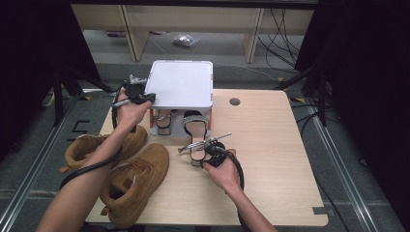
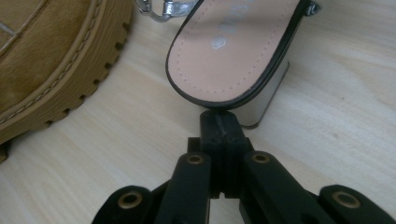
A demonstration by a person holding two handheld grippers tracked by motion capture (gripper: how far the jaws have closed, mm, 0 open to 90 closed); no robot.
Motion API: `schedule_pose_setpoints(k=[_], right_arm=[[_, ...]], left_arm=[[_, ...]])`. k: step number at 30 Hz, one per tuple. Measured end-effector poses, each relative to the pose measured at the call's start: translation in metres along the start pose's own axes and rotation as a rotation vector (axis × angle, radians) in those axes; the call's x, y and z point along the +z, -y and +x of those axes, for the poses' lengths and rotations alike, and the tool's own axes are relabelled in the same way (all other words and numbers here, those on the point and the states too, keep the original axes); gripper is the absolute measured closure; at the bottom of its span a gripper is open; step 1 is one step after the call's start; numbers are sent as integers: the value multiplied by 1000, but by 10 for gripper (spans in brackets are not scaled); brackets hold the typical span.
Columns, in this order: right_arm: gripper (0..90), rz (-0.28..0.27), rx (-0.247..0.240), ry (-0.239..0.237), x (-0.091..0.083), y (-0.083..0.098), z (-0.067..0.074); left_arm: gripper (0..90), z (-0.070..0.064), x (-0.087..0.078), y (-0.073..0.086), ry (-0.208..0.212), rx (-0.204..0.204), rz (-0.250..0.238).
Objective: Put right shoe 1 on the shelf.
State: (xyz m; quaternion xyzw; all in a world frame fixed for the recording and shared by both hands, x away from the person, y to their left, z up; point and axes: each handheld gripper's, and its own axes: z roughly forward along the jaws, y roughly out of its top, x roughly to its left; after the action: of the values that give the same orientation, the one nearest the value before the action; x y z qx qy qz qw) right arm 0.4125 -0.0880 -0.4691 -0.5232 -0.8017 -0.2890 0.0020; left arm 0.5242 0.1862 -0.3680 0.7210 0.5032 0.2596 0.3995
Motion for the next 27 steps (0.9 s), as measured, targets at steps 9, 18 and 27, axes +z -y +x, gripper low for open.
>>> schedule_pose_setpoints(k=[9, 18, 27], right_arm=[[900, -3, -19, 3, 3, -3, 2], [900, -38, -41, 6, 9, -4, 4], [900, -81, -39, 26, 11, -15, 6]], left_arm=[[896, 0, 0, 0, 3, -1, 4], [896, 1, -1, 0, 7, 0, 6], [896, 1, -1, -1, 9, 0, 8]])
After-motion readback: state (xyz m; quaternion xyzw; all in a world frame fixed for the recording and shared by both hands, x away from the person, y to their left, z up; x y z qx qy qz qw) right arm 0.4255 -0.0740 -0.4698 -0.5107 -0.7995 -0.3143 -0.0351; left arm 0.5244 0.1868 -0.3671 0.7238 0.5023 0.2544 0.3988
